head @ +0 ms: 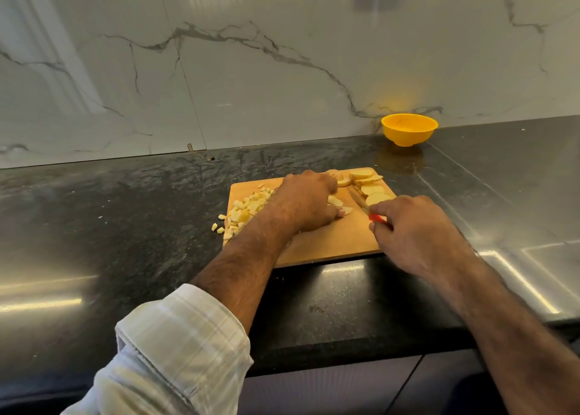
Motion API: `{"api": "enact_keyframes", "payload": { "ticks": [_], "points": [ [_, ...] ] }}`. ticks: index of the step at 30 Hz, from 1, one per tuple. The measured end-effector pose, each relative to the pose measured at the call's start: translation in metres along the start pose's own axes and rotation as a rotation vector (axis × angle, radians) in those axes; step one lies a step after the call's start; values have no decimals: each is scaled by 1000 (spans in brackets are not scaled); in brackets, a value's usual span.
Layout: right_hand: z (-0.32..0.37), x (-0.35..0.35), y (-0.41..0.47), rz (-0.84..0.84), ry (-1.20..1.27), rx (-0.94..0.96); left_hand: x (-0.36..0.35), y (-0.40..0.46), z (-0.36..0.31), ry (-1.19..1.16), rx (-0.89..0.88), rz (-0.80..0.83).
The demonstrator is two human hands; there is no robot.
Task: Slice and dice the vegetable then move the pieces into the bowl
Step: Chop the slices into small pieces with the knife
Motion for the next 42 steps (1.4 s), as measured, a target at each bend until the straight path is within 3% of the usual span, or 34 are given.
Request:
{"api": "enact_keyframes", "payload": {
  "ticks": [8,14,25,35,42],
  "points": [
    [-6,-1,-19,-5,36,-55,-2,-4,4,-164,19,46],
    [-1,-5,-24,-37,3,-22,-1,-7,-5,-89,20,2],
    [-5,-10,-18,-107,74,1,13,-9,11,-151,42,-9],
    [-3,-10,-23,-187,106,25,4,-8,4,-137,-11,46],
    [-2,-9,-24,-203,121,33,1,-4,2,-95,-6,-39]
  ]
}}
Point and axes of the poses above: each hand's wrist, its own y-axis towards the middle knuckle, its own x-axis out of the back of the hand, z = x × y, the point moved 6 cm from there along y, towards the middle knuckle, and after that the axes turned 11 degrees about -z, right-handed, at the moved point
